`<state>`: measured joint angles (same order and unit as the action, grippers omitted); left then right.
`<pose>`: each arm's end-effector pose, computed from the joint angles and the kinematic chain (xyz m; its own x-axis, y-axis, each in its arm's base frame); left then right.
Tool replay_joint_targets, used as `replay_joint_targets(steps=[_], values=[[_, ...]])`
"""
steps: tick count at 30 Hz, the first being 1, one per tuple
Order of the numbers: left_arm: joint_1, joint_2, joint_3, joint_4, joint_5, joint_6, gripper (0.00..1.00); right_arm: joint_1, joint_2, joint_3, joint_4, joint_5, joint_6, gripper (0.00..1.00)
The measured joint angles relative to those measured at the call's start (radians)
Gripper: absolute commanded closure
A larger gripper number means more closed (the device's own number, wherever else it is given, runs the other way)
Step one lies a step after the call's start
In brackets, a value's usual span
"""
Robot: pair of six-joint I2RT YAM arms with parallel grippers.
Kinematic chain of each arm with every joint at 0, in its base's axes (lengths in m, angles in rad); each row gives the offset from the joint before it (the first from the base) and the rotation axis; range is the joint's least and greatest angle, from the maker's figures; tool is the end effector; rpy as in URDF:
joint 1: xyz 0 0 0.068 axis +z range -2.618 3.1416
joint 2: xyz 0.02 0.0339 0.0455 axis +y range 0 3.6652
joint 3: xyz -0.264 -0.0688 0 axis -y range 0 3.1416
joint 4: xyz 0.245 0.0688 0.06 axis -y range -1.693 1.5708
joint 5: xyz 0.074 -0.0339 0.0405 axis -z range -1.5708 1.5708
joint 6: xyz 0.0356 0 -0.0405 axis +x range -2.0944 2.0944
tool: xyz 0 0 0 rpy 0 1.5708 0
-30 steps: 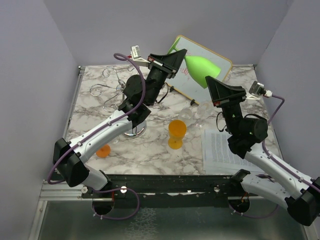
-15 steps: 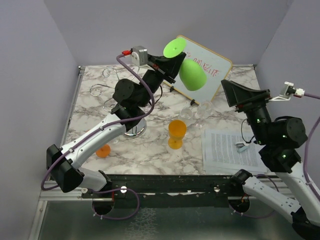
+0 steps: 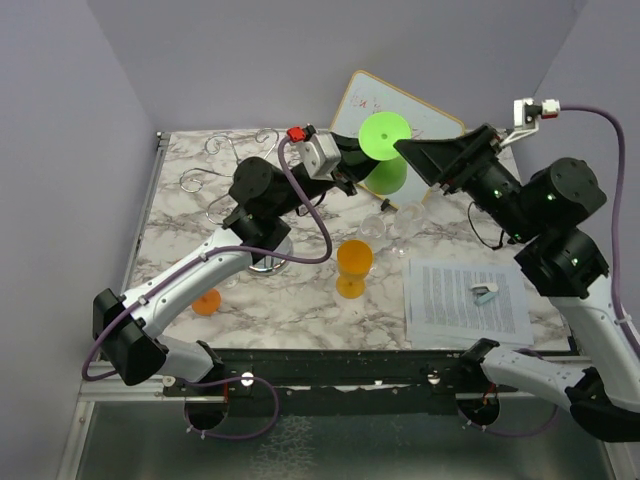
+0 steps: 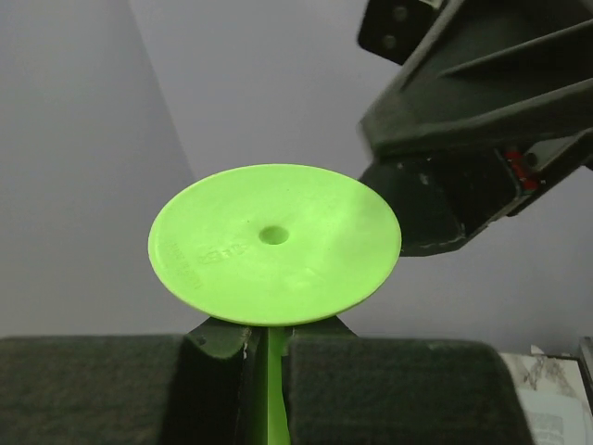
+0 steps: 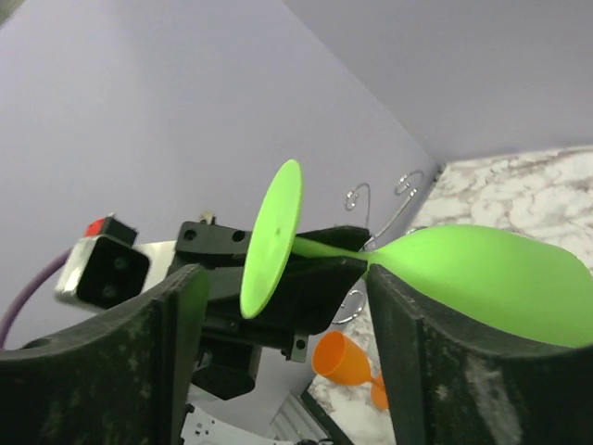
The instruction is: Place the wine glass upside down on the wine glass rack
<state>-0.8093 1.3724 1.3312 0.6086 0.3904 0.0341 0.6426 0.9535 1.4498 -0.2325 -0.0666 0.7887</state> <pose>0.2009 -0.2304 0.4796 0.4010 -0.3749 -0.8358 0.8776 0.4188 0.2332 0.1265 0.0977 0.5268 -0.3136 0.6495 -0.6927 -0.6058 0.4250 0.6727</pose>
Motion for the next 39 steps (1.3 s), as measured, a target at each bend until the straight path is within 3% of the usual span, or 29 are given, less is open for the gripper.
replay_joint_targets(steps=[3,10,16,17,21,27,30,32,39], values=[[0.0,0.0,-0.002,-0.024,0.047,0.026,1.0,0.0,0.071,0.051,-0.049,-0.01,0.023,0.39],[0.004,-0.005,-0.008,-0.066,0.083,0.059,1.0,-0.002,0.113,0.064,-0.106,-0.004,0.083,0.72],[0.002,-0.026,-0.013,-0.08,0.093,0.068,1.0,0.0,0.103,0.064,-0.113,-0.002,0.113,0.78],[0.002,-0.028,-0.014,-0.083,0.095,0.068,1.0,0.0,0.101,0.064,-0.116,-0.001,0.118,0.76],[0.002,-0.032,-0.014,-0.096,0.096,0.068,1.0,0.0,0.099,0.064,-0.129,0.002,0.13,0.45],[0.002,-0.051,-0.034,-0.147,0.1,0.089,1.0,0.004,0.099,0.07,-0.173,0.016,0.121,0.24],[0.002,-0.055,-0.045,-0.17,0.1,0.105,1.0,0.004,0.097,0.076,-0.181,0.032,0.099,0.19],[0.002,-0.056,-0.052,-0.188,0.099,0.118,1.0,0.004,0.092,0.079,-0.185,0.048,0.084,0.25],[0.002,-0.058,-0.056,-0.209,0.1,0.15,1.0,0.004,0.076,0.079,-0.187,0.065,0.05,0.64]])
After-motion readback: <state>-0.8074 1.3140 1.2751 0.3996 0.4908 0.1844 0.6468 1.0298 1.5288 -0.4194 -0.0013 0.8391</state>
